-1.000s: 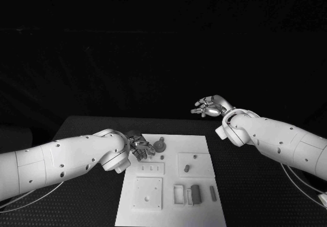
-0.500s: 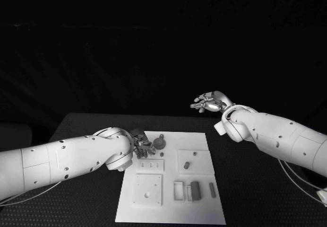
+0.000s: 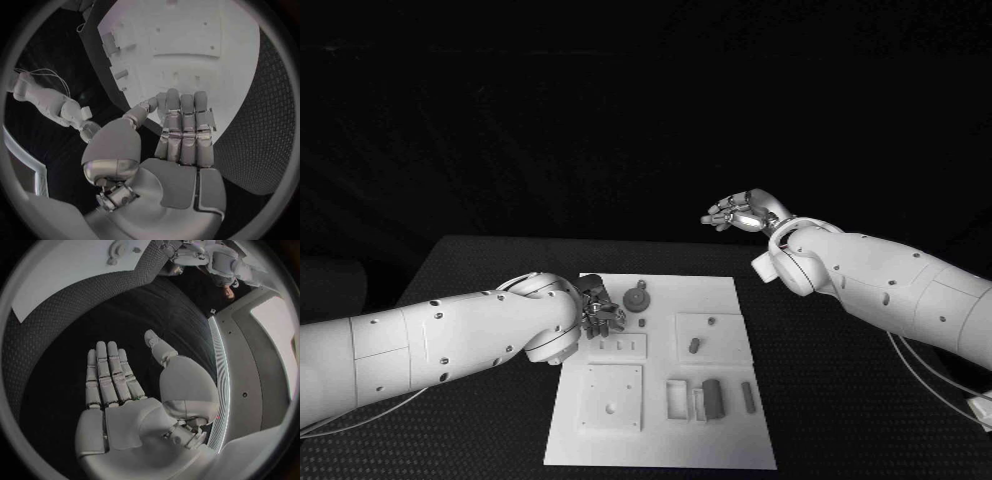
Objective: Assemble the parts on the task board
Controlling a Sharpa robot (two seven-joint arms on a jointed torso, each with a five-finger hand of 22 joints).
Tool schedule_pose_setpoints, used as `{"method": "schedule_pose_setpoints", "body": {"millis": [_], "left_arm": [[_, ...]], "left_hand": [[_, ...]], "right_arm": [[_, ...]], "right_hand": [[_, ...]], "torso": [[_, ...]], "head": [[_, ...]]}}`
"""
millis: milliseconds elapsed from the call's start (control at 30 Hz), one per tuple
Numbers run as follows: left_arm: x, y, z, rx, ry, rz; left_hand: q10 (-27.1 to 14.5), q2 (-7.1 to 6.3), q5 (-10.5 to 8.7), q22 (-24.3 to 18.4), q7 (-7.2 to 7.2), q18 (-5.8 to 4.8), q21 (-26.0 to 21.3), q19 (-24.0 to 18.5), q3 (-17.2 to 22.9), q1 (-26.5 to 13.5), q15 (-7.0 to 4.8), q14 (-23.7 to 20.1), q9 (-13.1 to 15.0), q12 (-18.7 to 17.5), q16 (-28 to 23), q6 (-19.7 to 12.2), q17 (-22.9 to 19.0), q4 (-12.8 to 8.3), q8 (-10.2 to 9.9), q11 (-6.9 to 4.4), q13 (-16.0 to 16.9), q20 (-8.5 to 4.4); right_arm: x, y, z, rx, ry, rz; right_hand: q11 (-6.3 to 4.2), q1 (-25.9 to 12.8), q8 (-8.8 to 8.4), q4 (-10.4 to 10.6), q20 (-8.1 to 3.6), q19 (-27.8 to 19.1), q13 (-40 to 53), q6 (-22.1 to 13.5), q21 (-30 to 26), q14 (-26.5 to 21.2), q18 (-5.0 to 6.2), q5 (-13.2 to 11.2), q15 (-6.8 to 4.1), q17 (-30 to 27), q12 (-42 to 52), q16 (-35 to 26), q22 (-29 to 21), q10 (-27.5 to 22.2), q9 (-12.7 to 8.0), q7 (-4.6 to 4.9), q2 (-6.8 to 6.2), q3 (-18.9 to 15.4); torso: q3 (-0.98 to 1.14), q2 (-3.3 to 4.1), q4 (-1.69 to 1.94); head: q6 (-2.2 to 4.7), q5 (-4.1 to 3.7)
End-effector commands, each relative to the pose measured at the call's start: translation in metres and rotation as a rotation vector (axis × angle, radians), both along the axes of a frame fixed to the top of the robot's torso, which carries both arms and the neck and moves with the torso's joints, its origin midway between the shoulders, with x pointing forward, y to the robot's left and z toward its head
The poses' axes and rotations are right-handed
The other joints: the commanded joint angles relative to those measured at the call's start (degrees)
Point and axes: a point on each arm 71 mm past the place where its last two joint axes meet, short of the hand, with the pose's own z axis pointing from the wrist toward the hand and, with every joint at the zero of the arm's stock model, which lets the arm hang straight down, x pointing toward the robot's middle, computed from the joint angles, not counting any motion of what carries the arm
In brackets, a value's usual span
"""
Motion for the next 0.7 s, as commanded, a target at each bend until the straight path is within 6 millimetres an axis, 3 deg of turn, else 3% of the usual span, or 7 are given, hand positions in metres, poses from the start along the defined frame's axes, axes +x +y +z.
{"method": "schedule_pose_setpoints", "body": {"millis": [33,700], "left_arm": [[-0.001,-0.001,-0.002,0.013,0.013,-0.008],[-0.007,-0.004,-0.016,0.028,0.043,-0.020]], "left_hand": [[0.00,0.47,0.42,0.19,-4.32,-0.37,0.27,-0.17,0.00,0.24,-0.08,0.36,0.13,0.26,0.31,4.69,0.14,0.47,0.24,-0.36,0.14,-0.31],[0.08,0.51,0.65,0.88,-4.47,-0.30,0.44,-0.12,0.02,-0.03,-0.14,0.43,0.43,0.65,0.70,4.89,0.42,0.60,0.43,-0.46,0.47,-0.37]], "right_arm": [[0.000,0.002,0.000,0.020,0.011,0.027],[-0.001,0.002,0.000,0.020,0.018,0.034]], "right_hand": [[0.22,-0.08,0.21,0.11,0.06,-0.38,-0.80,-0.48,-0.38,-0.23,-0.72,0.06,0.15,-0.23,-0.28,-0.64,-0.16,0.35,-0.10,0.19,0.43,-0.11],[0.24,0.04,0.40,0.14,0.30,-0.74,-3.13,-0.58,-1.09,-0.08,-0.73,0.05,0.41,-0.51,-0.80,-2.00,-0.20,1.09,-0.29,0.21,0.52,-0.31]], "torso": [[0.02,-0.03,0.05],[-0.05,0.00,0.01]], "head": [[-0.21,0.04],[-0.66,-0.11]]}}
